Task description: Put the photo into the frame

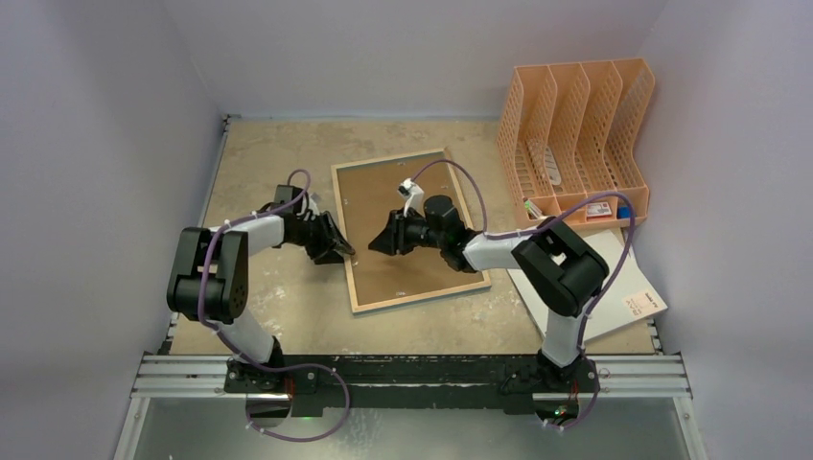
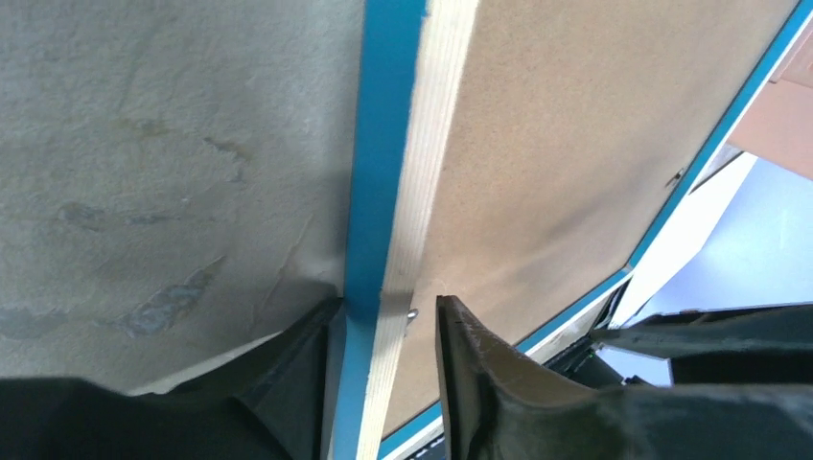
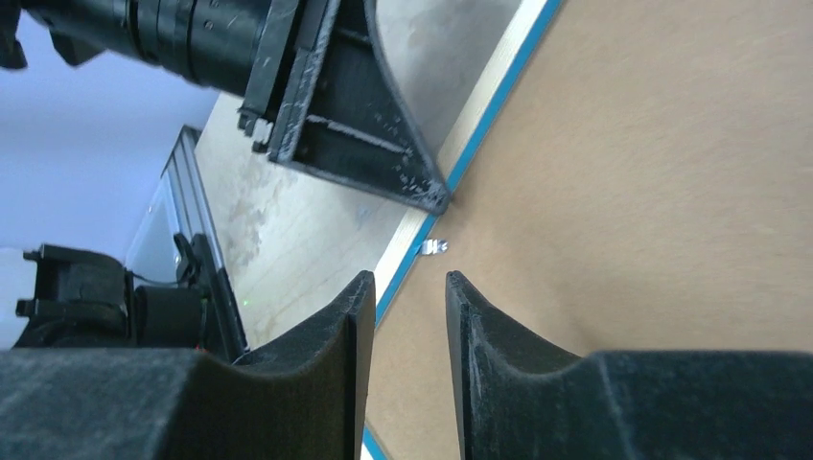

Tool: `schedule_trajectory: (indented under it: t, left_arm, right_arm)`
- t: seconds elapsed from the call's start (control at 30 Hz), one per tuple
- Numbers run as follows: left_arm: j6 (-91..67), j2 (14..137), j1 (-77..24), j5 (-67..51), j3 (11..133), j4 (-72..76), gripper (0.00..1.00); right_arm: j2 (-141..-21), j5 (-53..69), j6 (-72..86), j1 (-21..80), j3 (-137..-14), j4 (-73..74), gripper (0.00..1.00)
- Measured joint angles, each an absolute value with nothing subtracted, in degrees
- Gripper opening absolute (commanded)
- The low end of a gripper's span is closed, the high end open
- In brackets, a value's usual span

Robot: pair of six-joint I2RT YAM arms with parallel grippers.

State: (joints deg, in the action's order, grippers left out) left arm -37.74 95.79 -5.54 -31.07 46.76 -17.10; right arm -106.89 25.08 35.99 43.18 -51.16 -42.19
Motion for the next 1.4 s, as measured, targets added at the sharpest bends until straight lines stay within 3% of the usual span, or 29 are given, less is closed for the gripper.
schedule_trajectory:
  t: [0.1, 0.27, 0.37, 0.57, 0.83, 1.4]
  left_arm:
    - [-38.0, 95.8, -5.7, -30.9, 47.9, -17.7, 0.52]
    - [-37.7, 96.8, -5.5, -29.6, 49.9, -17.0, 0.52]
    - [-37.3, 97.8, -5.3, -28.5, 51.1, -16.3, 0.45]
    - [-36.6, 99.8, -5.3, -26.4, 52.2, -12.5, 0.33]
    - [-35.6, 100.3, -5.1, -26.1, 52.2, -11.0, 0.18]
    - [-35.3, 100.2, -4.8, -28.0, 49.7, -5.8, 0.19]
  right_arm:
    - [-106.2, 24.2, 36.0, 41.2, -51.5, -41.5, 0.36]
    - [-108.4, 21.8, 36.1, 39.6, -57.6, -32.8, 0.40]
    - [-111.2, 21.4, 36.0, 38.9, -64.1, -28.3, 0.43]
    - [-119.8, 21.4, 36.5, 38.3, -78.3, -21.8, 0.39]
    - [-130.2, 20.1, 40.3, 38.2, -88.2, -17.7, 0.38]
    - [-140.5, 11.9, 43.6, 38.2, -103.9, -16.2, 0.34]
